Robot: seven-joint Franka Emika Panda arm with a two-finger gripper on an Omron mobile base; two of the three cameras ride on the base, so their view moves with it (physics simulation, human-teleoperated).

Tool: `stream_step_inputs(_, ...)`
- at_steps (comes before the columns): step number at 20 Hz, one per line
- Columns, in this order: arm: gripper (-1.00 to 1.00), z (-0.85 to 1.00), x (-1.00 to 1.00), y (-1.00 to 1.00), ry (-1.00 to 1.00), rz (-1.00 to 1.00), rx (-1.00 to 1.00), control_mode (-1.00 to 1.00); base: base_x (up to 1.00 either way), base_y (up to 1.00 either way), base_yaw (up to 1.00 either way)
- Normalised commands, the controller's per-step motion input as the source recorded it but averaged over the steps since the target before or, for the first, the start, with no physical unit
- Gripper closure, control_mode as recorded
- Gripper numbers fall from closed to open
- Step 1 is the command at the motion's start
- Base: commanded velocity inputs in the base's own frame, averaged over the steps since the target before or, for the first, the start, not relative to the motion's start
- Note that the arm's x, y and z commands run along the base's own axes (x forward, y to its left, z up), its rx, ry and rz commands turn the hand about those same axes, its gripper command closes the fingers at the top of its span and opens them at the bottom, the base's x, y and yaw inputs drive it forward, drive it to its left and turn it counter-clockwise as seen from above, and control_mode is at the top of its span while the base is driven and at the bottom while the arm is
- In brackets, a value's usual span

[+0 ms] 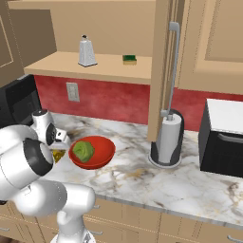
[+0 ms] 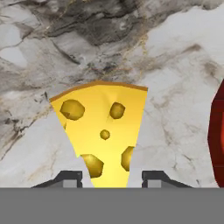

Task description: Pick the cheese from the fridge and the cheese grater from the cabinet and place them next to the salad bowl.

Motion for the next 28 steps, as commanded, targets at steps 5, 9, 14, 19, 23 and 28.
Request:
stream_step_inputs(5,-1.00,0.13,-0.06,-0.13,0.00,0.00,0.00,-1.00,0.00,0.00,0.00)
stream_step_inputs(9,-1.00,0.41,-0.03,-0.06,-0.01,0.00,0.00,-1.00,0.00,0.00,0.00)
stream_step_inputs(14,-1.00,0.49,-0.13,-0.03,-0.05,0.00,0.05,-1.00,0.00,0.00,0.00)
stream_step_inputs(19,-1.00,0.55,-0.15,-0.06,-0.21,0.00,0.00,-1.00,0.00,0.00,0.00)
stream_step_inputs(23,-1.00,0.52,-0.15,-0.09,-0.23,0.00,0.00,-1.00,0.00,0.00,0.00)
stream_step_inputs(28,-1.00,0.52,-0.07,-0.12,-0.17,0.02,0.09,-1.00,0.00,0.00,0.00)
